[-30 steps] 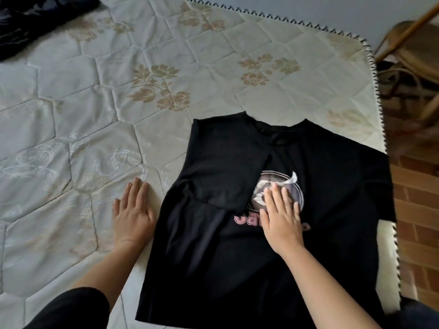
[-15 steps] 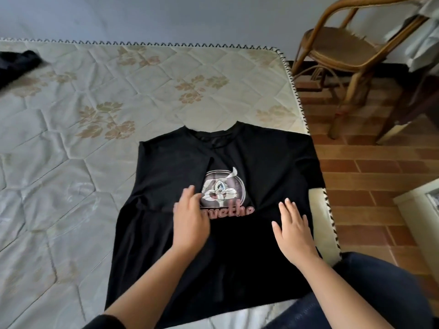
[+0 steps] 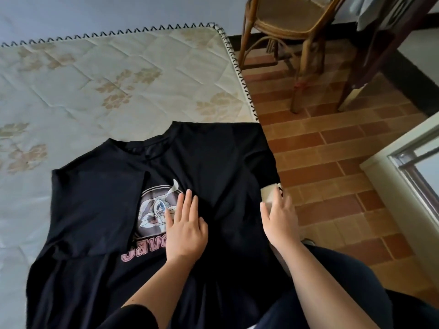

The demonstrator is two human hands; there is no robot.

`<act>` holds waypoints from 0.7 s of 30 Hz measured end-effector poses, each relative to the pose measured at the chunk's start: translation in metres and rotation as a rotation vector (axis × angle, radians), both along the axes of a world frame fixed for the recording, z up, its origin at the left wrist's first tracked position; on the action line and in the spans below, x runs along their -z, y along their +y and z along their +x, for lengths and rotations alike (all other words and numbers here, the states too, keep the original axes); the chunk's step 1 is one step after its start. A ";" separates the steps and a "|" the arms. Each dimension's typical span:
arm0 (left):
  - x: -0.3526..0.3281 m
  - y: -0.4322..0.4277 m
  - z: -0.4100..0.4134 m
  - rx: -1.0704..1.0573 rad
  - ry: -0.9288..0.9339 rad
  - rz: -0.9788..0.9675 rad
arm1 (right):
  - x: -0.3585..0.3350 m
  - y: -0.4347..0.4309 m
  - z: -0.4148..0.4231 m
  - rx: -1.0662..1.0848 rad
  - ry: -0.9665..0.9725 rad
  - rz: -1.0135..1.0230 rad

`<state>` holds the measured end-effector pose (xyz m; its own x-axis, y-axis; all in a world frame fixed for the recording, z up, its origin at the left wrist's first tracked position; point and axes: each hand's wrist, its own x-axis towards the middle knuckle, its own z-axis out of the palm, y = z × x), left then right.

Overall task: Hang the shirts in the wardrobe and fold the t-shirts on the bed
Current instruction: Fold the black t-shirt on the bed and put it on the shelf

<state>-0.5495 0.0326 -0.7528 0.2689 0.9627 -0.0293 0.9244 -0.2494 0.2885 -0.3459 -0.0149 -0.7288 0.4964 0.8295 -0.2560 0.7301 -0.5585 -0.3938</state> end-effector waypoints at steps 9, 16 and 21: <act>0.011 0.000 0.000 -0.012 -0.003 0.059 | -0.002 0.045 0.046 0.522 0.908 -0.137; 0.008 -0.001 0.000 -0.015 -0.021 0.087 | 0.005 0.053 0.061 0.589 1.225 0.222; 0.009 -0.002 0.000 -0.031 0.007 0.091 | 0.002 0.058 0.069 0.673 1.523 0.470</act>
<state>-0.5494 0.0304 -0.7617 0.2388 0.9694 0.0568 0.9341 -0.2453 0.2592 -0.2766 0.0428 -0.7304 0.3208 0.7305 -0.6028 -0.7168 -0.2288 -0.6587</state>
